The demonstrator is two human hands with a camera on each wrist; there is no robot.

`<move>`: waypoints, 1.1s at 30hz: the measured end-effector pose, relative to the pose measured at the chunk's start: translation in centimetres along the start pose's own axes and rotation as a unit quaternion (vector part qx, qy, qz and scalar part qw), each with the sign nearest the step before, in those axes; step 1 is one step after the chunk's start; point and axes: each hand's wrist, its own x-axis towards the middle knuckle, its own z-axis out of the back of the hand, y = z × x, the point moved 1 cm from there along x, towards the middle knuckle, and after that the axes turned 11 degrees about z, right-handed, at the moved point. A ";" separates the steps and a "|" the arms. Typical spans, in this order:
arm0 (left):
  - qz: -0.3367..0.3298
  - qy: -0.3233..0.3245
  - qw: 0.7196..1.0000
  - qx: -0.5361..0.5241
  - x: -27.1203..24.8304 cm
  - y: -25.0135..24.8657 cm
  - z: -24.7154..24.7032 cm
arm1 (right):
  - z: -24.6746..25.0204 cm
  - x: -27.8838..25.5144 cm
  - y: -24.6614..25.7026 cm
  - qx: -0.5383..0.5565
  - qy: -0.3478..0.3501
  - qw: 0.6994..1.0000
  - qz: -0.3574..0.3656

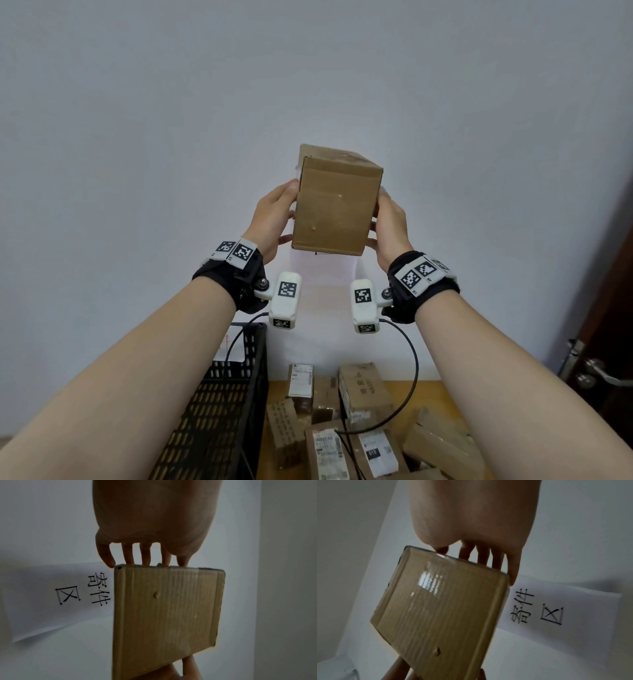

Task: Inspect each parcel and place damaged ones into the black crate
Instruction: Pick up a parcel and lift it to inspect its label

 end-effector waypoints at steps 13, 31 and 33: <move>0.199 -0.015 0.979 -0.045 5.8 15.9 -2.9 | 7.6 -1.0 -14.3 0.001 -0.041 0.990 -0.135; 0.231 -0.038 0.971 0.042 10.8 40.2 -9.0 | 19.5 -3.4 -38.0 -0.306 0.159 0.846 -0.406; 0.231 -0.055 0.969 0.061 10.9 41.2 -9.6 | 20.3 -3.3 -39.2 -0.312 0.178 0.826 -0.435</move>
